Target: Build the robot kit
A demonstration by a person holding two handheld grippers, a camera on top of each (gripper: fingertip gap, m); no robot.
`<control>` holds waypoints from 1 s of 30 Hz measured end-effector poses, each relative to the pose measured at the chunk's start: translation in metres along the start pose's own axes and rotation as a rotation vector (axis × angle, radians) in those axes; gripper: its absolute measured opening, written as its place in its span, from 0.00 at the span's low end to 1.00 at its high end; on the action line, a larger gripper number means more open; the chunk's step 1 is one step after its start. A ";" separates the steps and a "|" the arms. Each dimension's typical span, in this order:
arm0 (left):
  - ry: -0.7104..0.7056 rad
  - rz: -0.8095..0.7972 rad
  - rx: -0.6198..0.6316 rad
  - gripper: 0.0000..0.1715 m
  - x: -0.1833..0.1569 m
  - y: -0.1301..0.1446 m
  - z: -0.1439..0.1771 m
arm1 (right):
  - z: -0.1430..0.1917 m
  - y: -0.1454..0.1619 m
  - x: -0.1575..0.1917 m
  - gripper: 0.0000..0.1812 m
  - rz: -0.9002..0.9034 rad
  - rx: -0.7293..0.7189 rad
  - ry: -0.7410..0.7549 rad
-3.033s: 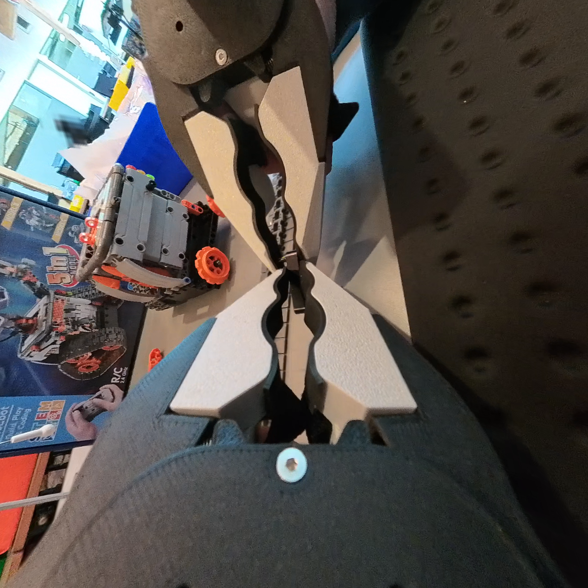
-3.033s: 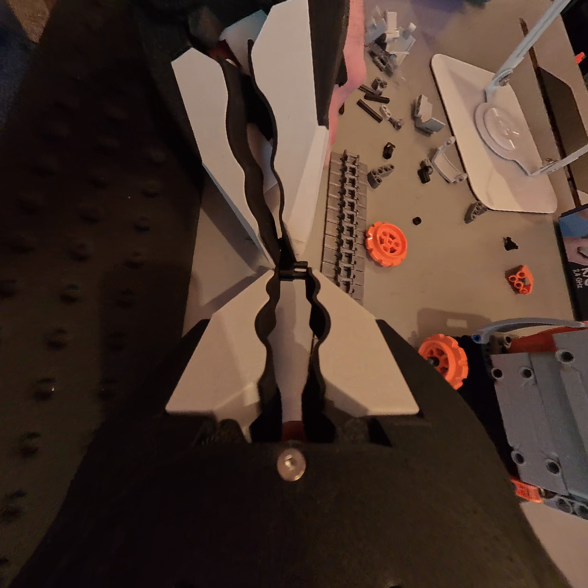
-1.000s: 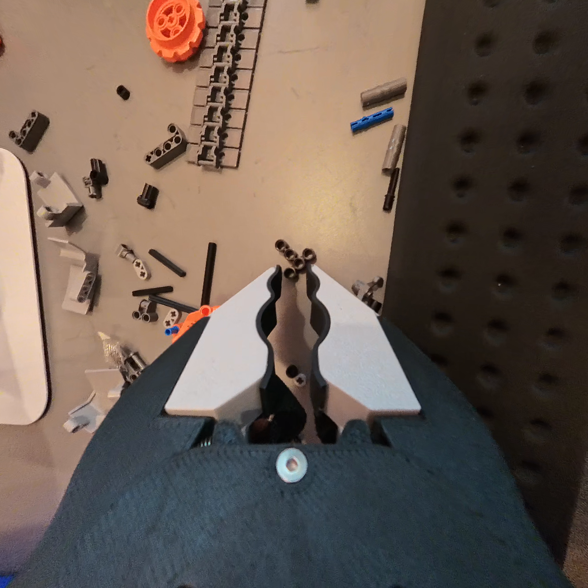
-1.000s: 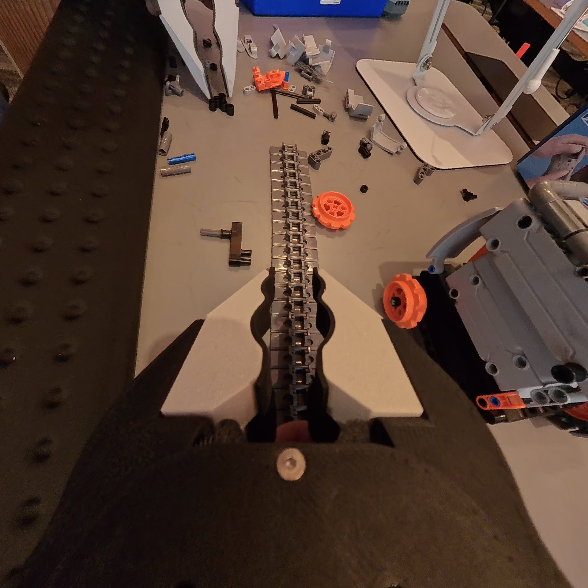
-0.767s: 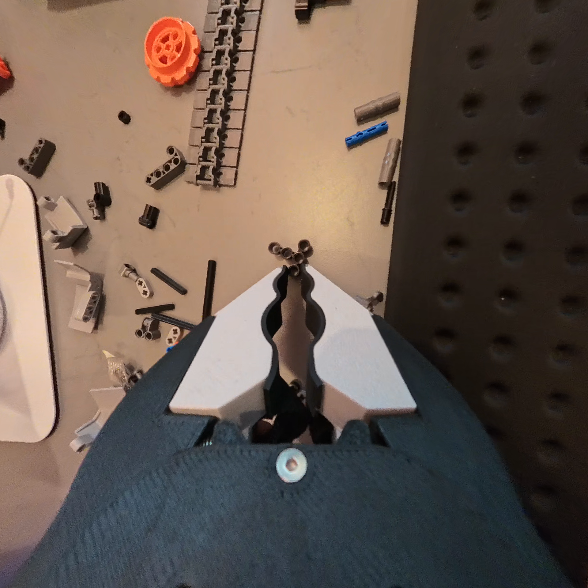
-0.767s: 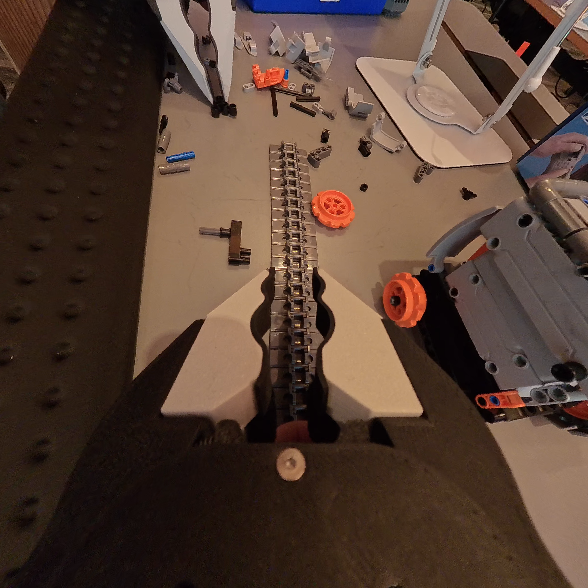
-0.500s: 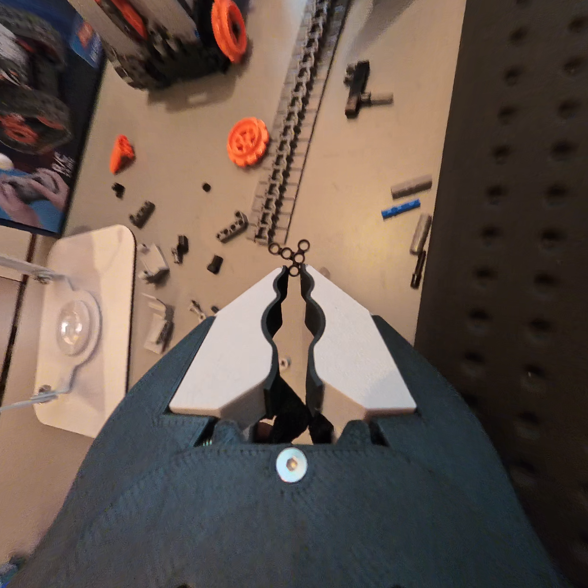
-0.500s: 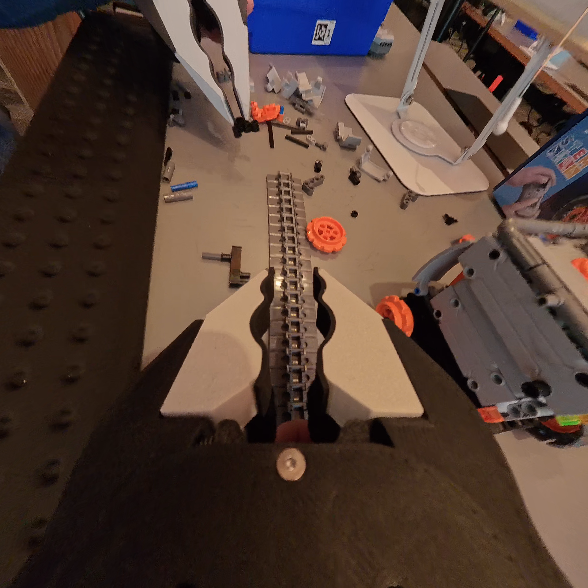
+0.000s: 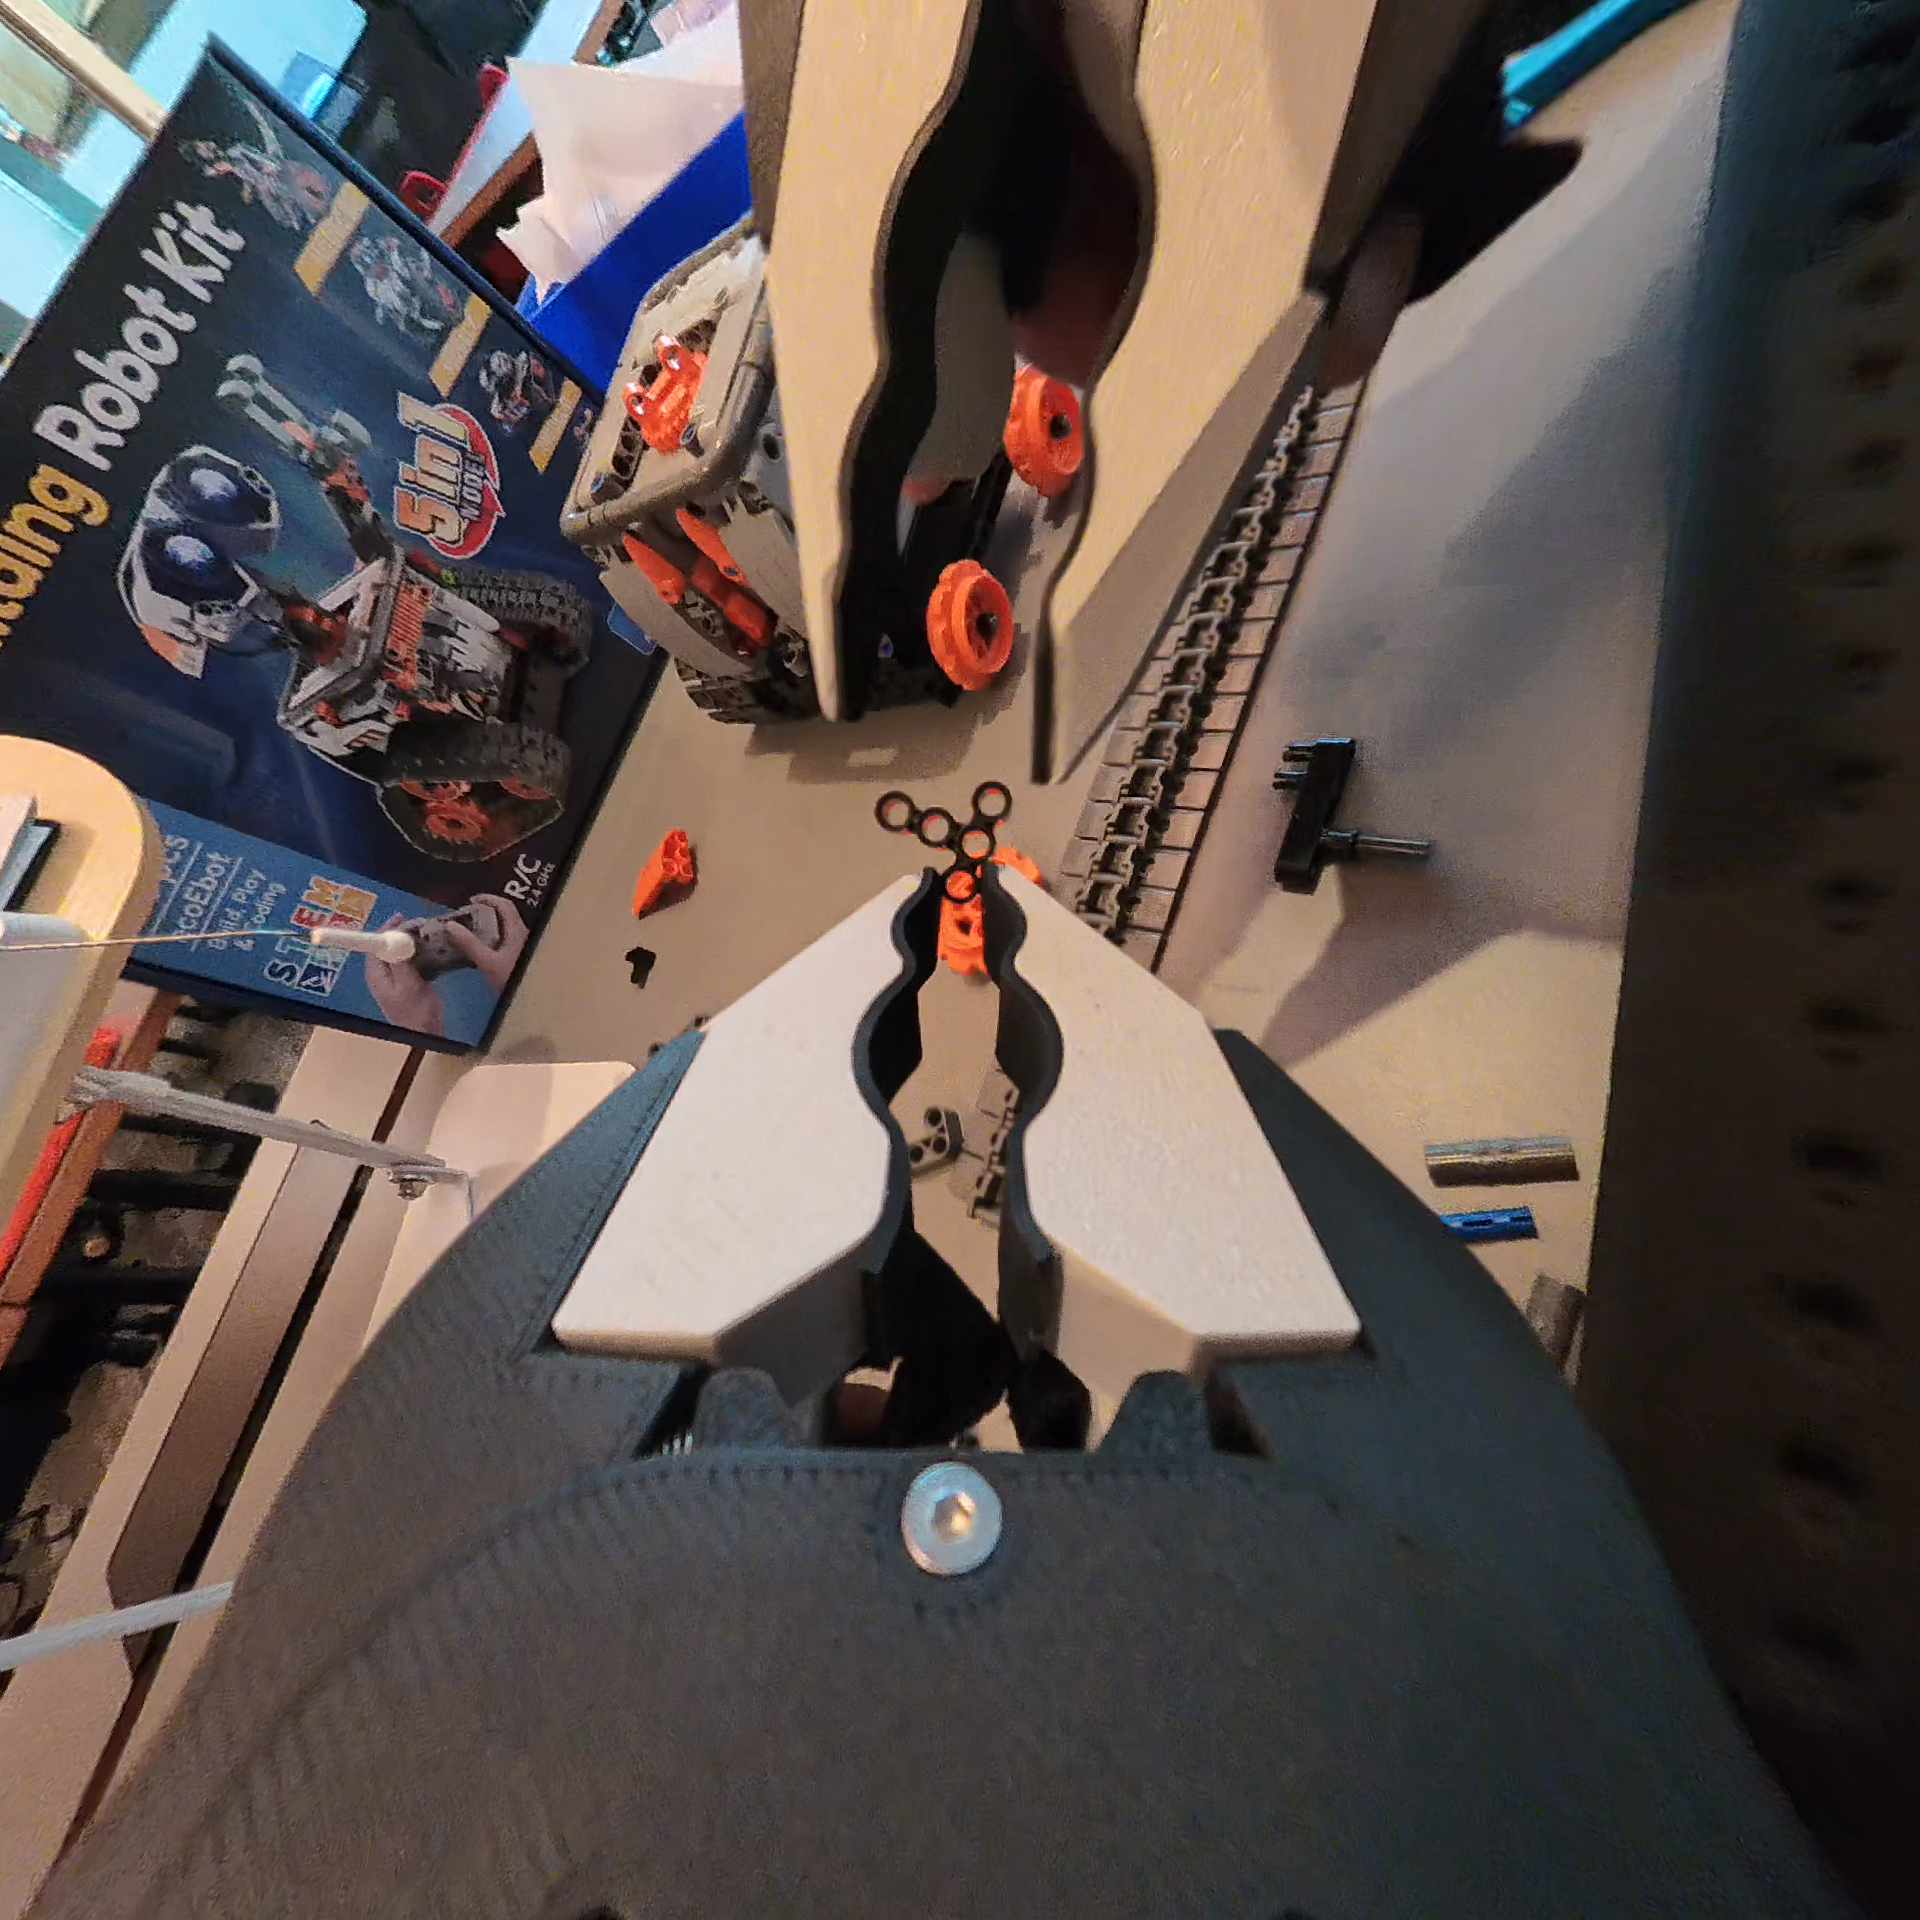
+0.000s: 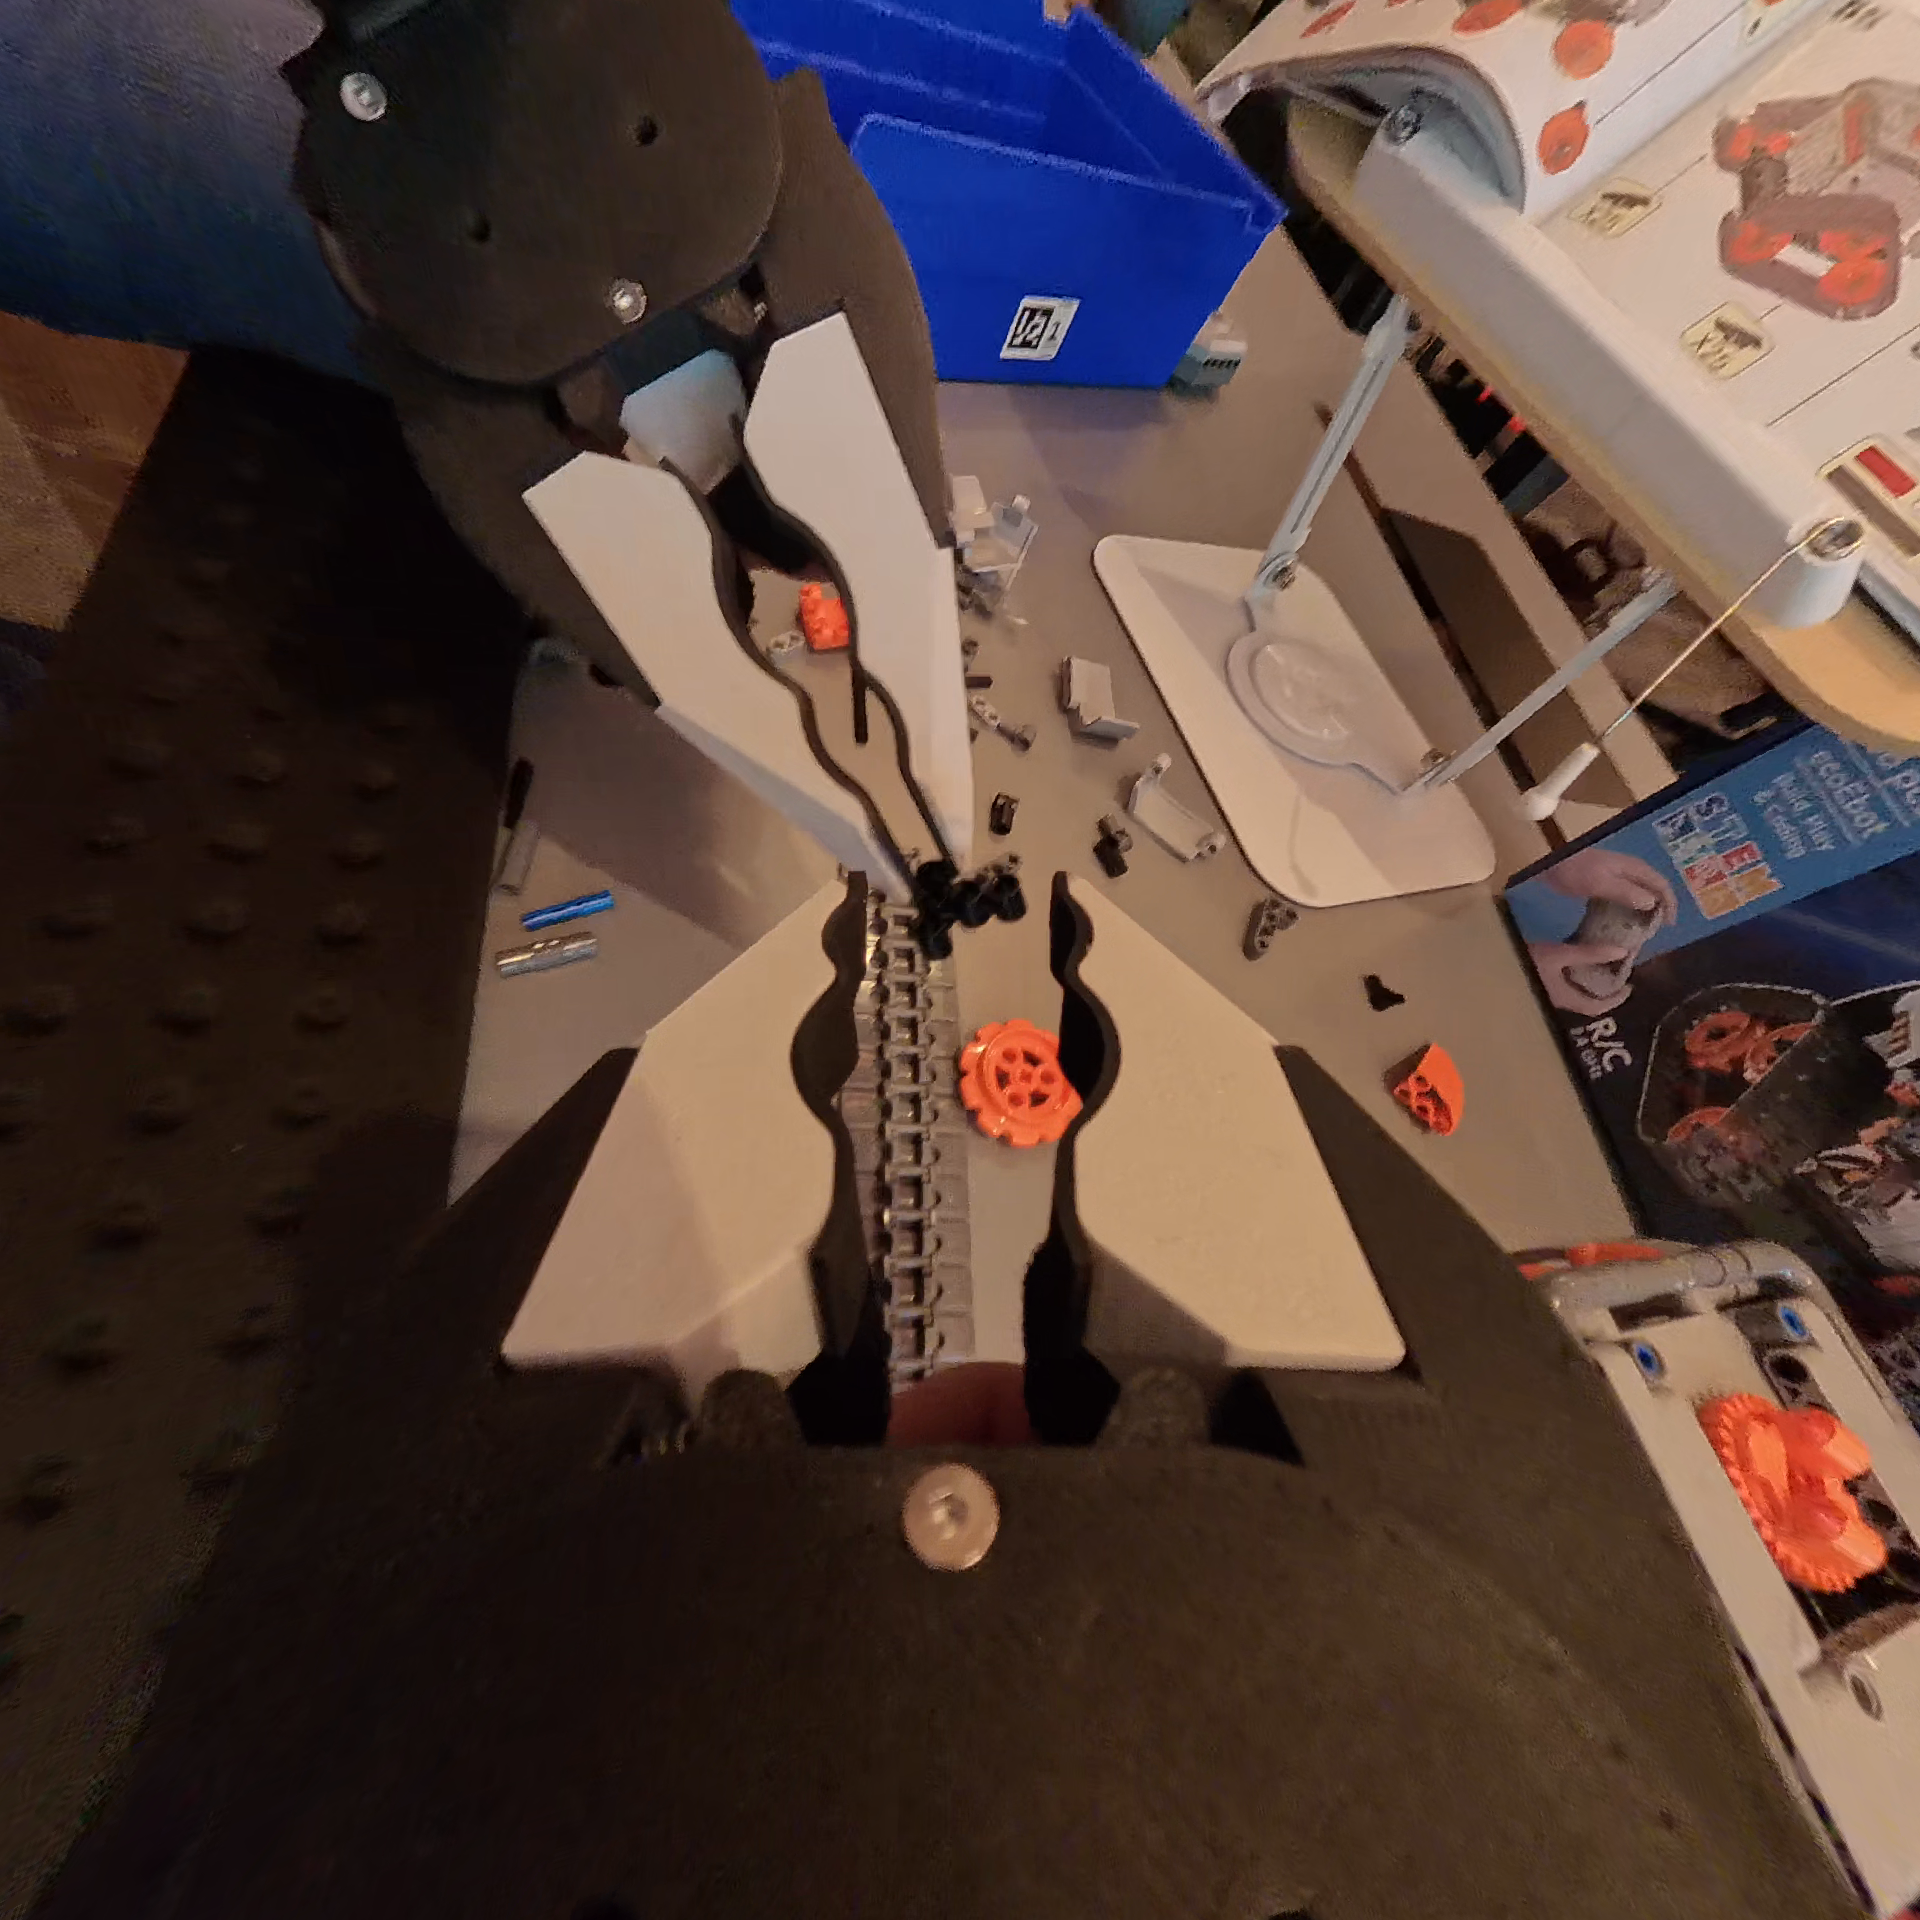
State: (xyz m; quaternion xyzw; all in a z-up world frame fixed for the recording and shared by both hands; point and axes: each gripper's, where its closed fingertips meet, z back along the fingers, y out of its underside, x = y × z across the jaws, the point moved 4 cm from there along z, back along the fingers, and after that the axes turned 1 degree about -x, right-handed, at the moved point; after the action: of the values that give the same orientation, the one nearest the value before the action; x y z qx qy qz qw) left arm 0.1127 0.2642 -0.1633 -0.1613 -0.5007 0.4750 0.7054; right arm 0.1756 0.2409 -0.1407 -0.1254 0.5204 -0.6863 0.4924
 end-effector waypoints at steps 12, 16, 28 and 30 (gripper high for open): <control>-0.002 -0.032 -0.015 0.04 -0.008 0.000 -0.005 | -0.008 0.016 0.005 0.12 0.052 -0.029 0.016; -0.005 -0.039 -0.016 0.04 -0.011 0.000 -0.005 | -0.009 0.017 0.005 0.09 0.054 -0.027 0.023; -0.017 -0.047 -0.029 0.04 -0.011 0.000 -0.006 | -0.006 0.018 0.001 0.02 0.060 -0.044 0.050; -0.020 -0.038 -0.026 0.04 -0.010 0.001 -0.007 | -0.005 0.020 -0.003 0.08 0.048 -0.030 0.060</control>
State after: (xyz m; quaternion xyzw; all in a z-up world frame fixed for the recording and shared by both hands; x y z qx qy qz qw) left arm 0.1179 0.2583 -0.1728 -0.1560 -0.5167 0.4565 0.7073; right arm 0.1843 0.2466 -0.1586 -0.0994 0.5482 -0.6698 0.4909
